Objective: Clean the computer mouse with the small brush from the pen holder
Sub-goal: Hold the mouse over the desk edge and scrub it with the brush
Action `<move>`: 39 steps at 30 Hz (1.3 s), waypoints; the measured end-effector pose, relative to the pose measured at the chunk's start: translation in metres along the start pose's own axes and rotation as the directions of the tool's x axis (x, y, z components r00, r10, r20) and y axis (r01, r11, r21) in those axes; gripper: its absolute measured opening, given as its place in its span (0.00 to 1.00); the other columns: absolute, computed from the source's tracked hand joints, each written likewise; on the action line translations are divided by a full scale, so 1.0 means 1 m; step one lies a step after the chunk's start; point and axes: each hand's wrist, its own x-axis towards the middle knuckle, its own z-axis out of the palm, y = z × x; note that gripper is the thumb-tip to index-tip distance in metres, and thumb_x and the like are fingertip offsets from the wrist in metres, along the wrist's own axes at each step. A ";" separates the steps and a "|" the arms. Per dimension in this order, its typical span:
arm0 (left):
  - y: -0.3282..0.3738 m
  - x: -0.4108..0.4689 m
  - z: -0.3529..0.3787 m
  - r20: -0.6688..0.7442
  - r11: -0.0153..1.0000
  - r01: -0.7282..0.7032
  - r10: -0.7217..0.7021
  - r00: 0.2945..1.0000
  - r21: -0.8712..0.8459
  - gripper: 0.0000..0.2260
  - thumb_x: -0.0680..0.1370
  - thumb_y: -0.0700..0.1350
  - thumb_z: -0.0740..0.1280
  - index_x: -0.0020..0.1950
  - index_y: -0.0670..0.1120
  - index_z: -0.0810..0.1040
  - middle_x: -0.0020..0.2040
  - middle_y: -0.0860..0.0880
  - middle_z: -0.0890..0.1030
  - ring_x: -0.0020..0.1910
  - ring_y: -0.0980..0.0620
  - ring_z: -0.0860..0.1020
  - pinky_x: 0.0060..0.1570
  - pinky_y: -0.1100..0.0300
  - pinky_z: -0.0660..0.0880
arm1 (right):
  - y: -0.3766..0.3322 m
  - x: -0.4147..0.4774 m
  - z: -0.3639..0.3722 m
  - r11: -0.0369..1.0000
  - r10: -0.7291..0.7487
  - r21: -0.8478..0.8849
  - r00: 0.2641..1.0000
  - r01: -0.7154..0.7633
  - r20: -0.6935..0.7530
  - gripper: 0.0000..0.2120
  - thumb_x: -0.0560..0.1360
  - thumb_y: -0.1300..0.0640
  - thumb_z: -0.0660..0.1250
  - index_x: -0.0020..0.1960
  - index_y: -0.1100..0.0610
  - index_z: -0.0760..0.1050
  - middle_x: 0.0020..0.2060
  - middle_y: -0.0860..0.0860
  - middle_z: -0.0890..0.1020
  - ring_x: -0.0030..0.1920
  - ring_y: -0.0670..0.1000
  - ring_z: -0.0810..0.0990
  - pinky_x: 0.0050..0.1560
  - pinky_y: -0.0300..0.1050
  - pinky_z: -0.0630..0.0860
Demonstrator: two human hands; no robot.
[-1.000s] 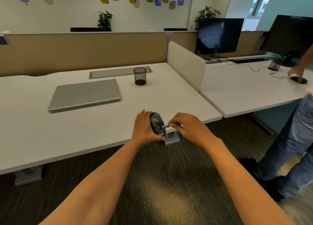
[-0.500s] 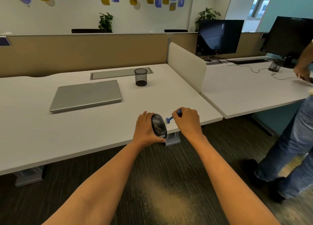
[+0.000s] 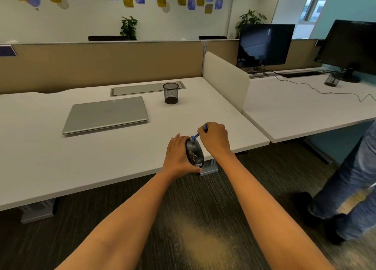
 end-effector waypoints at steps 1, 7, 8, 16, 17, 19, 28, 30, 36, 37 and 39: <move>0.000 0.000 -0.001 0.001 1.000 0.001 -0.001 1.000 0.008 0.48 0.57 0.58 0.78 0.71 0.46 0.59 0.70 0.46 0.64 0.73 0.46 0.56 0.74 0.53 0.47 | 0.000 0.000 -0.001 1.000 -0.004 -0.017 1.000 0.004 0.019 0.13 0.78 0.59 0.60 0.52 0.66 0.78 0.50 0.61 0.83 0.49 0.59 0.80 0.42 0.41 0.68; 0.000 0.000 0.002 0.017 1.000 -0.001 0.001 1.000 0.020 0.49 0.58 0.58 0.78 0.71 0.46 0.58 0.71 0.47 0.63 0.74 0.46 0.55 0.73 0.53 0.47 | 0.001 0.004 -0.009 1.000 0.013 0.007 1.000 -0.012 -0.010 0.13 0.78 0.58 0.60 0.50 0.66 0.79 0.47 0.61 0.83 0.46 0.57 0.80 0.39 0.40 0.66; 0.001 0.000 0.002 0.017 1.000 0.000 -0.001 1.000 0.015 0.49 0.58 0.58 0.78 0.71 0.46 0.58 0.71 0.46 0.63 0.74 0.46 0.55 0.73 0.53 0.47 | 0.001 0.003 -0.008 1.000 0.016 0.011 1.000 -0.016 -0.021 0.13 0.78 0.58 0.60 0.51 0.66 0.79 0.48 0.60 0.83 0.47 0.57 0.80 0.40 0.40 0.66; -0.003 0.001 0.000 0.024 1.000 0.029 -0.029 0.999 0.011 0.49 0.58 0.58 0.78 0.71 0.46 0.58 0.72 0.46 0.62 0.74 0.47 0.53 0.73 0.53 0.46 | 0.005 -0.004 -0.011 0.999 -0.013 -0.037 0.998 0.015 0.069 0.13 0.77 0.57 0.61 0.50 0.65 0.79 0.47 0.61 0.83 0.46 0.58 0.80 0.40 0.41 0.68; -0.002 0.001 -0.001 0.025 1.000 0.030 -0.031 0.999 0.007 0.49 0.58 0.58 0.78 0.72 0.46 0.58 0.72 0.46 0.62 0.74 0.47 0.53 0.74 0.53 0.46 | 0.005 -0.004 -0.011 1.000 -0.018 -0.002 0.997 0.018 0.076 0.13 0.77 0.56 0.61 0.49 0.64 0.80 0.46 0.61 0.83 0.45 0.57 0.80 0.41 0.41 0.69; 0.001 0.003 -0.001 0.025 0.999 0.032 -0.032 0.999 0.006 0.50 0.59 0.58 0.78 0.73 0.45 0.57 0.73 0.46 0.61 0.75 0.47 0.52 0.74 0.53 0.45 | 0.006 -0.008 -0.008 0.999 -0.024 0.041 0.994 0.020 0.111 0.13 0.76 0.55 0.62 0.48 0.63 0.80 0.45 0.60 0.84 0.45 0.55 0.81 0.44 0.42 0.73; -0.002 0.003 0.000 0.015 1.000 0.014 -0.014 1.000 0.002 0.48 0.58 0.57 0.78 0.71 0.45 0.59 0.71 0.46 0.63 0.74 0.46 0.54 0.73 0.55 0.46 | 0.019 -0.026 -0.009 0.999 -0.049 0.017 0.997 0.048 0.051 0.12 0.77 0.55 0.62 0.53 0.61 0.80 0.49 0.58 0.84 0.50 0.56 0.80 0.51 0.45 0.74; -0.003 0.002 -0.001 0.009 1.000 0.013 -0.013 1.000 -0.012 0.47 0.58 0.56 0.79 0.70 0.46 0.60 0.70 0.46 0.65 0.74 0.46 0.55 0.72 0.55 0.47 | 0.024 -0.025 -0.016 0.999 -0.049 0.006 0.999 0.049 0.012 0.12 0.77 0.56 0.62 0.52 0.62 0.80 0.48 0.58 0.84 0.49 0.56 0.81 0.49 0.44 0.73; -0.004 0.004 0.001 0.020 1.000 0.011 -0.011 1.000 0.000 0.49 0.58 0.57 0.78 0.72 0.45 0.58 0.72 0.46 0.63 0.74 0.47 0.54 0.73 0.55 0.45 | 0.016 -0.027 -0.007 0.990 -0.067 0.131 0.996 0.059 0.060 0.11 0.76 0.55 0.63 0.50 0.60 0.81 0.45 0.57 0.85 0.45 0.52 0.81 0.46 0.39 0.72; -0.004 0.004 0.002 0.019 1.000 0.012 -0.012 1.000 -0.006 0.49 0.58 0.57 0.78 0.72 0.44 0.58 0.72 0.46 0.62 0.74 0.47 0.54 0.73 0.55 0.44 | 0.016 -0.028 -0.004 0.992 -0.069 0.108 0.995 0.060 0.079 0.11 0.76 0.55 0.63 0.51 0.60 0.81 0.46 0.57 0.85 0.47 0.53 0.81 0.46 0.40 0.73; -0.004 0.005 0.002 0.016 1.000 0.010 -0.010 1.000 -0.020 0.49 0.58 0.57 0.78 0.72 0.45 0.59 0.72 0.46 0.63 0.74 0.47 0.54 0.73 0.55 0.45 | 0.019 -0.028 -0.003 0.995 -0.050 0.087 0.994 0.042 0.092 0.12 0.76 0.55 0.63 0.52 0.60 0.80 0.48 0.58 0.84 0.49 0.54 0.81 0.49 0.43 0.75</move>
